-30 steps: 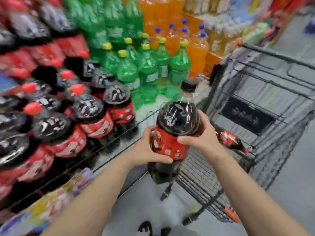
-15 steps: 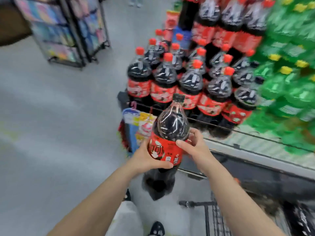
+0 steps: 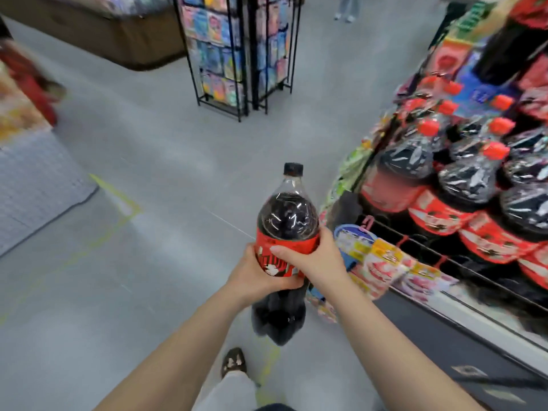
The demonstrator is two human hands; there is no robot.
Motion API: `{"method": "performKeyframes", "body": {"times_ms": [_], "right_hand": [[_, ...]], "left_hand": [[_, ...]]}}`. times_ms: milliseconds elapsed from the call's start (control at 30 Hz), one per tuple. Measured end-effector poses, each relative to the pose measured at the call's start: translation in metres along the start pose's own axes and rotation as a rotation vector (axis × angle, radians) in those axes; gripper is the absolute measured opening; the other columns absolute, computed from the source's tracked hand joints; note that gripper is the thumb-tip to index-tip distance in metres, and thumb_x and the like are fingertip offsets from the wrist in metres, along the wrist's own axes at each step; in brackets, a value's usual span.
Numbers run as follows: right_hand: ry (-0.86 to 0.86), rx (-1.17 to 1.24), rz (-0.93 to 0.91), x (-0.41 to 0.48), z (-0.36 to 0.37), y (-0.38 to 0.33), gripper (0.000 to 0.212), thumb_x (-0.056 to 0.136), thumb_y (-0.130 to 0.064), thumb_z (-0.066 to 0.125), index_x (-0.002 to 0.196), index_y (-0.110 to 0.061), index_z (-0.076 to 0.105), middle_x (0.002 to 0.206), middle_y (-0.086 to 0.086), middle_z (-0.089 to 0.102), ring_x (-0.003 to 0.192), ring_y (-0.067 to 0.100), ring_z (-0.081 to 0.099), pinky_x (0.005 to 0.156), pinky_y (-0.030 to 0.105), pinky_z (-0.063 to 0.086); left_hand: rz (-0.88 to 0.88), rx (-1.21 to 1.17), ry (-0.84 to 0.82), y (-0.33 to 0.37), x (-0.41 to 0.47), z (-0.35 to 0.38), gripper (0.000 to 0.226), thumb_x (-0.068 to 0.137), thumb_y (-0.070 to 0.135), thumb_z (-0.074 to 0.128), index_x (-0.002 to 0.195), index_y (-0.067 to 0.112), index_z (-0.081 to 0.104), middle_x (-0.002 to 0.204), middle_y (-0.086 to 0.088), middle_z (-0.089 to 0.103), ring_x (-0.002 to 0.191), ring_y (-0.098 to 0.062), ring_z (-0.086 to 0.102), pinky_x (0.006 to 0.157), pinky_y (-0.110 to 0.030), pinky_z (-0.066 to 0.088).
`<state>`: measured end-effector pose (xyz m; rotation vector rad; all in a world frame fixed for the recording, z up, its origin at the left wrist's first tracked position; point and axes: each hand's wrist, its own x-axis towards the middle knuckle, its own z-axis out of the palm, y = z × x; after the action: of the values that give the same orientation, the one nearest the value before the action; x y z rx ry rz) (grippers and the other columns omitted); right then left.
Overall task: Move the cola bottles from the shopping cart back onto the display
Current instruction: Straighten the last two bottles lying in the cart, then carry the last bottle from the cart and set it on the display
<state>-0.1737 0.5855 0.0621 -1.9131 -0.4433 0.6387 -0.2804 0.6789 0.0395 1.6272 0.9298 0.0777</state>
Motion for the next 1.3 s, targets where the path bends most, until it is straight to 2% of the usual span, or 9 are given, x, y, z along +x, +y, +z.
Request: {"method": "performKeyframes", "body": {"times_ms": [100, 233, 400, 567, 733, 867, 967, 1133, 1300], "right_hand": [[0.025, 0.08, 0.014, 0.028, 0.03, -0.021, 0.076, 0.048, -0.04, 0.094, 0.11, -0.027, 0.052, 0.101, -0.015, 0.064, 0.094, 0.005, 0.063, 0.082, 0.026, 0.051], [0.059, 0.19, 0.018, 0.071, 0.057, -0.041, 0.091, 0.036, -0.046, 0.092, 0.115, -0.021, 0.056, 0.104, -0.008, 0.069, 0.094, 0.007, 0.068, 0.081, 0.029, 0.056], [0.087, 0.216, 0.004, 0.137, 0.065, -0.062, 0.079, 0.05, -0.03, 0.095, 0.116, -0.02, 0.054, 0.107, -0.006, 0.068, 0.094, 0.006, 0.067, 0.08, 0.028, 0.055], [0.115, 0.217, -0.006, 0.223, 0.065, -0.083, 0.101, 0.03, -0.056, 0.093, 0.118, -0.024, 0.055, 0.111, -0.007, 0.068, 0.099, 0.011, 0.068, 0.087, 0.039, 0.057], [0.117, 0.205, -0.007, 0.314, 0.046, -0.106, 0.072, 0.047, -0.039, 0.095, 0.107, -0.034, 0.055, 0.107, -0.015, 0.065, 0.102, 0.007, 0.064, 0.091, 0.03, 0.052], [0.143, 0.186, -0.01, 0.379, 0.03, -0.126, 0.073, 0.033, -0.056, 0.089, 0.096, -0.036, 0.057, 0.106, -0.011, 0.069, 0.1, 0.011, 0.066, 0.093, 0.039, 0.053], [0.165, 0.187, -0.03, 0.42, 0.016, -0.142, 0.055, 0.048, -0.04, 0.093, 0.087, -0.036, 0.056, 0.094, -0.017, 0.067, 0.095, 0.007, 0.066, 0.09, 0.032, 0.053], [0.303, 0.206, -0.067, 0.499, -0.001, -0.155, 0.05, 0.055, -0.024, 0.093, 0.091, -0.034, 0.06, 0.09, -0.016, 0.071, 0.088, 0.003, 0.069, 0.075, 0.019, 0.053], [0.516, 0.249, -0.057, 0.565, -0.019, -0.169, 0.05, 0.053, -0.022, 0.094, 0.087, -0.036, 0.061, 0.084, -0.02, 0.071, 0.082, -0.005, 0.067, 0.076, 0.02, 0.054]], "left_hand": [[0.028, 0.063, -0.029, 0.01, 0.031, -0.045, 0.092, 0.047, 0.034, 0.094, 0.119, 0.026, 0.036, 0.103, 0.017, 0.06, 0.093, 0.004, 0.059, 0.085, -0.022, 0.05], [0.069, 0.107, -0.069, 0.025, 0.079, -0.085, 0.097, 0.039, 0.04, 0.09, 0.119, 0.027, 0.036, 0.108, 0.014, 0.06, 0.101, -0.003, 0.061, 0.094, -0.033, 0.051], [0.069, 0.128, -0.11, 0.054, 0.147, -0.108, 0.09, 0.044, 0.037, 0.09, 0.115, 0.03, 0.034, 0.107, 0.012, 0.06, 0.102, -0.007, 0.061, 0.094, -0.035, 0.052], [0.081, 0.178, -0.097, 0.095, 0.231, -0.116, 0.091, 0.046, 0.036, 0.091, 0.115, 0.031, 0.033, 0.107, 0.014, 0.059, 0.101, -0.007, 0.06, 0.093, -0.033, 0.051], [0.09, 0.228, -0.071, 0.146, 0.317, -0.116, 0.092, 0.039, 0.04, 0.09, 0.114, 0.031, 0.037, 0.101, 0.018, 0.06, 0.095, -0.004, 0.061, 0.092, -0.033, 0.051], [0.112, 0.265, -0.092, 0.188, 0.379, -0.114, 0.088, 0.047, 0.037, 0.092, 0.117, 0.03, 0.038, 0.099, 0.019, 0.059, 0.091, -0.003, 0.06, 0.082, -0.025, 0.048], [0.139, 0.29, -0.124, 0.217, 0.426, -0.111, 0.089, 0.047, 0.04, 0.091, 0.117, 0.031, 0.037, 0.1, 0.019, 0.058, 0.092, -0.003, 0.059, 0.081, -0.026, 0.047], [0.2, 0.287, -0.245, 0.263, 0.516, -0.1, 0.098, 0.03, 0.046, 0.086, 0.113, 0.028, 0.038, 0.101, 0.015, 0.059, 0.096, -0.007, 0.063, 0.092, -0.036, 0.053], [0.31, 0.421, -0.395, 0.318, 0.601, -0.09, 0.091, 0.038, 0.045, 0.089, 0.112, 0.033, 0.039, 0.1, 0.019, 0.059, 0.095, -0.005, 0.061, 0.09, -0.034, 0.052]]}}
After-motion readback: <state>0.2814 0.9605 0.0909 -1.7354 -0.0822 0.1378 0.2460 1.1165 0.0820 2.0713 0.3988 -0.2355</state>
